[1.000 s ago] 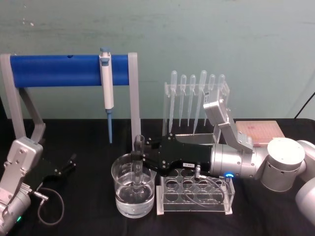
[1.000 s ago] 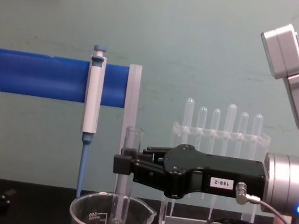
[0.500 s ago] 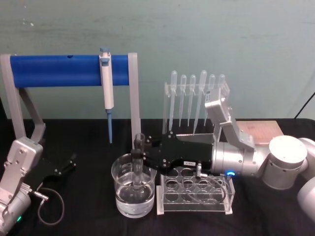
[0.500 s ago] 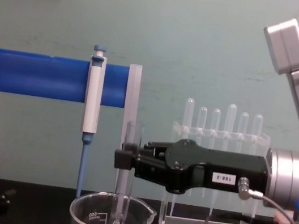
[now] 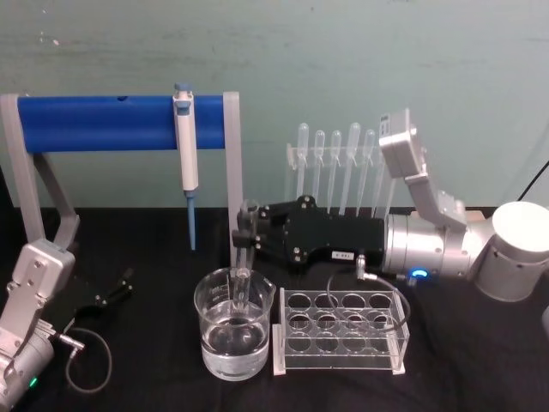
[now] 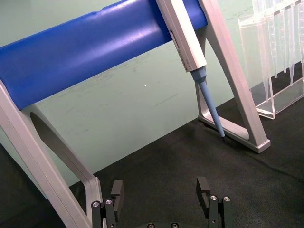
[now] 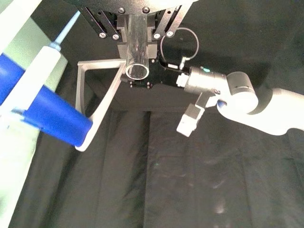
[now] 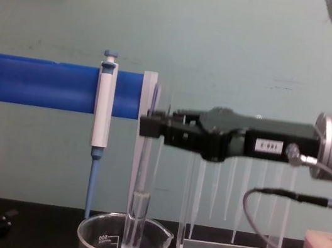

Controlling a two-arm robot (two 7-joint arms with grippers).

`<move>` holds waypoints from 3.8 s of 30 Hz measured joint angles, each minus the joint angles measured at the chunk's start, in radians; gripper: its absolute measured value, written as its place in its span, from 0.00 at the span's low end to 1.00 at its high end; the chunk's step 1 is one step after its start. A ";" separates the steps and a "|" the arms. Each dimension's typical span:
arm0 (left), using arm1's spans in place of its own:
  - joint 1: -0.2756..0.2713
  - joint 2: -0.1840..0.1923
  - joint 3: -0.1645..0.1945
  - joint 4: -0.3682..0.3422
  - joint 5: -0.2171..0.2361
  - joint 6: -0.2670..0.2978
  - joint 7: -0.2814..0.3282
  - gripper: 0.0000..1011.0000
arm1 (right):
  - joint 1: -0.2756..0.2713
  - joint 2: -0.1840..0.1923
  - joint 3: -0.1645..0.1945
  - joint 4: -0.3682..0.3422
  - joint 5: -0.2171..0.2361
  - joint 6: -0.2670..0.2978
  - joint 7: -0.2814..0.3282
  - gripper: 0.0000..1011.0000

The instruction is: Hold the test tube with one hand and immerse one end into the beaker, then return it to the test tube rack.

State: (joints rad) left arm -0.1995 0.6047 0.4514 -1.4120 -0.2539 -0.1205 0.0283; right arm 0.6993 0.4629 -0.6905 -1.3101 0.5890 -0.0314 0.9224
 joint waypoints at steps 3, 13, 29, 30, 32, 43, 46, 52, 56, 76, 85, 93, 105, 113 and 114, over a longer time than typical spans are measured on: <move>0.000 0.000 0.000 0.000 0.000 0.000 0.000 0.99 | 0.012 0.012 0.003 -0.024 0.009 0.018 0.000 0.22; 0.000 0.000 0.000 0.000 0.000 0.000 0.000 0.99 | 0.047 0.065 0.017 -0.107 0.054 0.080 0.000 0.22; 0.000 0.000 0.000 0.000 0.000 0.000 0.000 0.99 | -0.029 0.213 0.059 -0.235 0.123 0.107 -0.048 0.22; 0.000 0.000 0.000 0.000 0.000 0.000 0.000 0.99 | -0.034 0.219 0.061 -0.239 0.124 0.105 -0.049 0.22; 0.000 0.000 0.000 0.000 0.000 0.000 0.000 0.99 | -0.045 0.233 0.066 -0.246 0.127 0.103 -0.053 0.22; 0.000 0.000 0.000 0.000 0.000 0.000 0.000 0.99 | -0.148 0.308 0.110 -0.292 0.147 0.066 -0.082 0.22; 0.000 0.000 0.000 0.000 0.000 0.000 0.000 0.99 | -0.170 0.313 0.119 -0.292 0.144 0.050 -0.088 0.22; 0.000 0.000 0.000 0.000 0.000 0.000 0.000 0.99 | -0.188 0.304 0.129 -0.276 0.128 0.025 -0.094 0.22; 0.000 0.000 0.000 0.000 0.000 0.000 0.000 0.99 | -0.189 0.293 0.132 -0.254 0.108 0.015 -0.093 0.22; 0.000 0.000 0.000 0.000 0.000 0.000 0.000 0.99 | -0.214 0.259 0.148 -0.205 0.077 -0.008 -0.087 0.22; 0.000 0.000 0.000 0.000 0.000 0.000 0.000 0.99 | -0.224 0.241 0.147 -0.177 0.067 -0.023 -0.079 0.22; 0.000 0.000 0.000 0.000 0.000 0.000 0.000 0.99 | -0.230 0.231 0.146 -0.152 0.054 -0.034 -0.073 0.22; 0.000 0.000 0.000 0.000 0.000 0.000 0.000 0.99 | -0.250 0.215 0.144 -0.125 0.032 -0.063 -0.072 0.22; 0.000 0.000 0.000 0.000 0.000 0.000 0.000 0.99 | -0.257 0.200 0.146 -0.108 0.020 -0.092 -0.065 0.22; 0.000 0.000 0.000 0.000 0.000 0.000 0.000 0.99 | -0.257 0.198 0.146 -0.103 0.017 -0.094 -0.063 0.22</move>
State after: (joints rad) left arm -0.1994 0.6047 0.4513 -1.4120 -0.2538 -0.1205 0.0282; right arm 0.4418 0.6609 -0.5441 -1.4130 0.6059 -0.1255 0.8589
